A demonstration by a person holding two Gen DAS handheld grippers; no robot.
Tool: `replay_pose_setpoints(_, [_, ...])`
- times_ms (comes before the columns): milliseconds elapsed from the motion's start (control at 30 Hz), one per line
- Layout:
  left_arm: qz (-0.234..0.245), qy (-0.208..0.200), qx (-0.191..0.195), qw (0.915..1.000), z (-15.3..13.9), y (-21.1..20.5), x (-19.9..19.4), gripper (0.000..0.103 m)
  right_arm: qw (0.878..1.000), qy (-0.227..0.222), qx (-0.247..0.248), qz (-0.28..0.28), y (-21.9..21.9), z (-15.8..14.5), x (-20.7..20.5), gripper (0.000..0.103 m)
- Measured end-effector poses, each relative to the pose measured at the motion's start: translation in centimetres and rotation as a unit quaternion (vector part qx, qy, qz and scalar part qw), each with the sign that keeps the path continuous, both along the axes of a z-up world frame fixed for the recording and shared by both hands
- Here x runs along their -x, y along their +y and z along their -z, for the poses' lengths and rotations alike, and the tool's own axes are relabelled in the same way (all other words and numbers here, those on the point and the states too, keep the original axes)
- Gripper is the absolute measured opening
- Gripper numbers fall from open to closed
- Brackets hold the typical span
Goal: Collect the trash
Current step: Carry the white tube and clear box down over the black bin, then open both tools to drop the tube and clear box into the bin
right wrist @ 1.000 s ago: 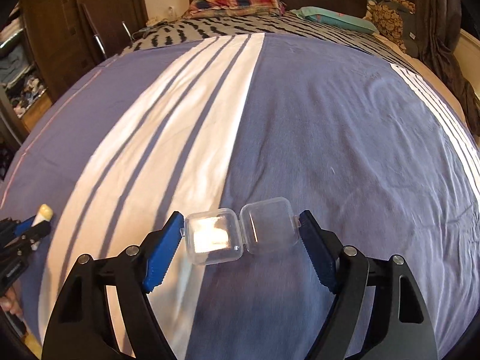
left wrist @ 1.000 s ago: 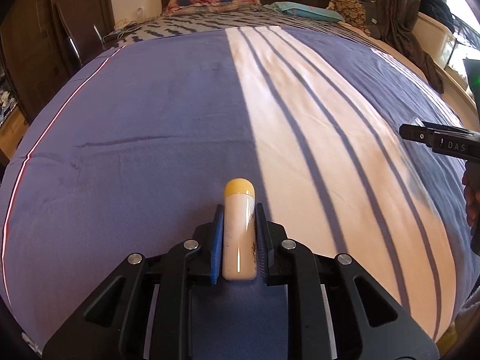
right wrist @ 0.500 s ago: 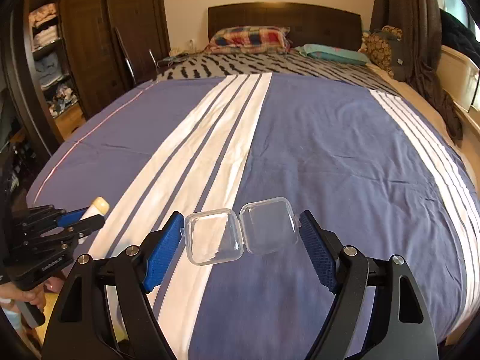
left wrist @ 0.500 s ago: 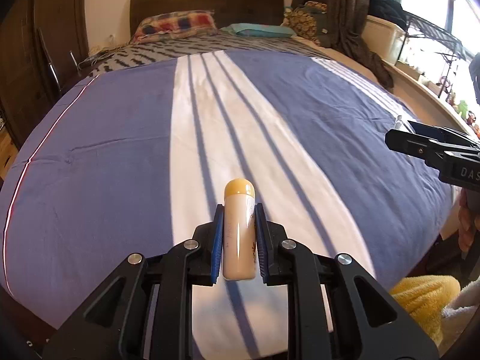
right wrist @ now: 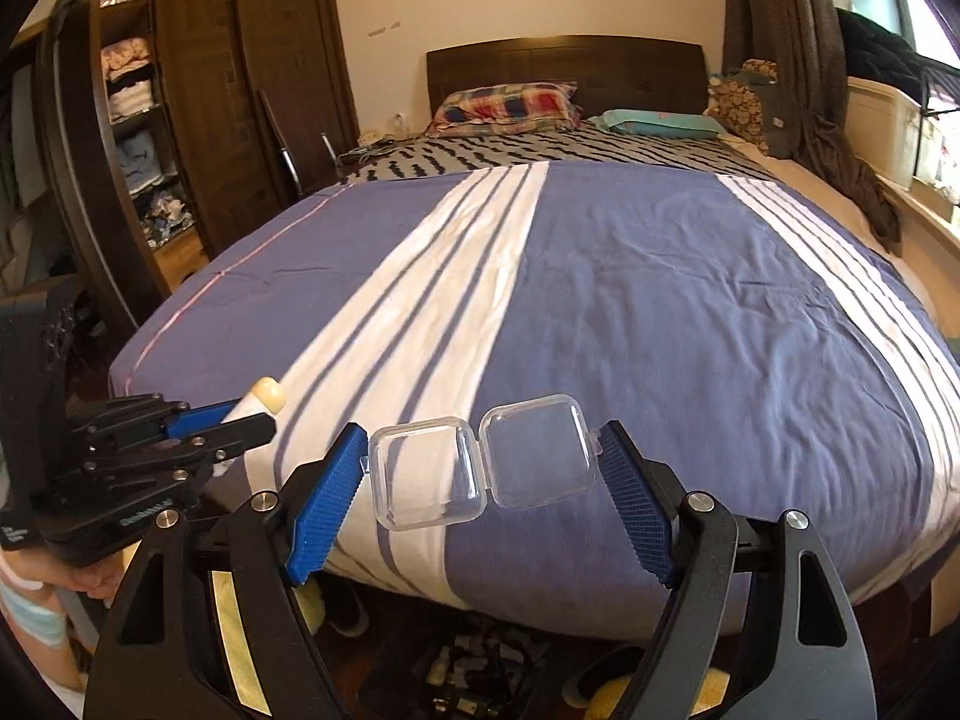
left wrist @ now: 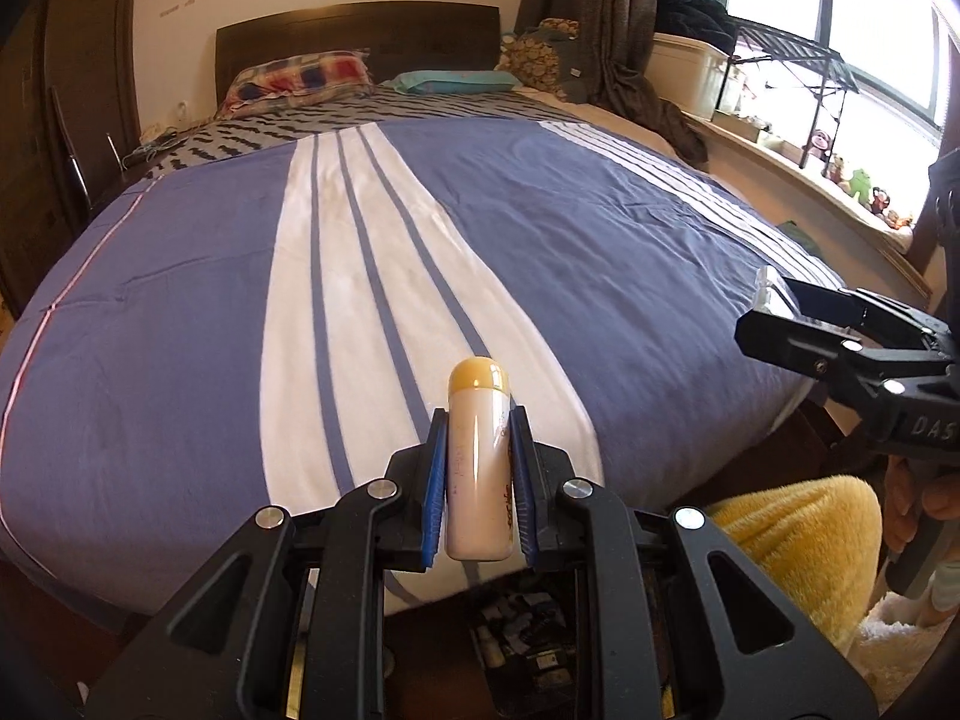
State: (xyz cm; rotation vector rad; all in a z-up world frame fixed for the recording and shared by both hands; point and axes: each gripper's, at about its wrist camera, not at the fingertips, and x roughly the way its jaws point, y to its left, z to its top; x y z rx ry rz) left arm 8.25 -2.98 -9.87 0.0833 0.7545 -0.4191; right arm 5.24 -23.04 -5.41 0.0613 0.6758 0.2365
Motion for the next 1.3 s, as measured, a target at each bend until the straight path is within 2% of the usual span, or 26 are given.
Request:
replay_pose_setpoints(100, [0.001, 0.008, 0.004, 1.0, 1.3, 0.3, 1.8, 0.018, 1.0, 0.0, -0.001, 0.011, 0.1, 1.3, 2.2, 0.079])
replay_pose_setpoints(333, [0.01, 0.052, -0.002, 0.9986, 5.9, 0.4, 5.0, 0.018, 0.999, 0.042, -0.003, 0.008, 0.6, 5.0, 5.0, 0.079])
replay_pose_setpoints(433, [0.012, 0.067, -0.016, 0.9976, 8.4, 0.3, 5.6, 0.018, 0.998, 0.068, 0.004, 0.009, 0.6, 7.0, 5.4, 0.079])
replay_pose_setpoints(700, [0.025, 0.129, -0.017, 0.9912, 13.8, -0.5, 5.8, 0.018, 0.991, 0.131, 0.001, 0.013, 0.5, 12.1, 5.9, 0.079])
replay_pose_setpoints(967, [0.037, 0.203, -0.03, 0.978, 20.2, -2.6, 5.0, 0.018, 0.975, 0.22, -0.003, 0.018, 1.0, 19.0, 4.9, 0.079])
replay_pose_setpoints(1100, [0.042, 0.249, -0.019, 0.9675, 23.3, -3.3, 4.4, 0.018, 0.968, 0.25, -0.005, 0.021, 1.3, 21.7, 4.6, 0.079])
replay_pose_setpoints(1200, [0.045, 0.275, -0.002, 0.9604, 24.9, -3.2, 3.9, 0.018, 0.961, 0.276, -0.021, 0.023, 1.0, 23.5, 4.3, 0.079])
replay_pose_setpoints(1300, [0.043, 0.286, -0.011, 0.9573, 26.1, -3.7, 3.6, 0.018, 0.954, 0.296, -0.031, 0.027, 0.5, 24.9, 3.8, 0.079])
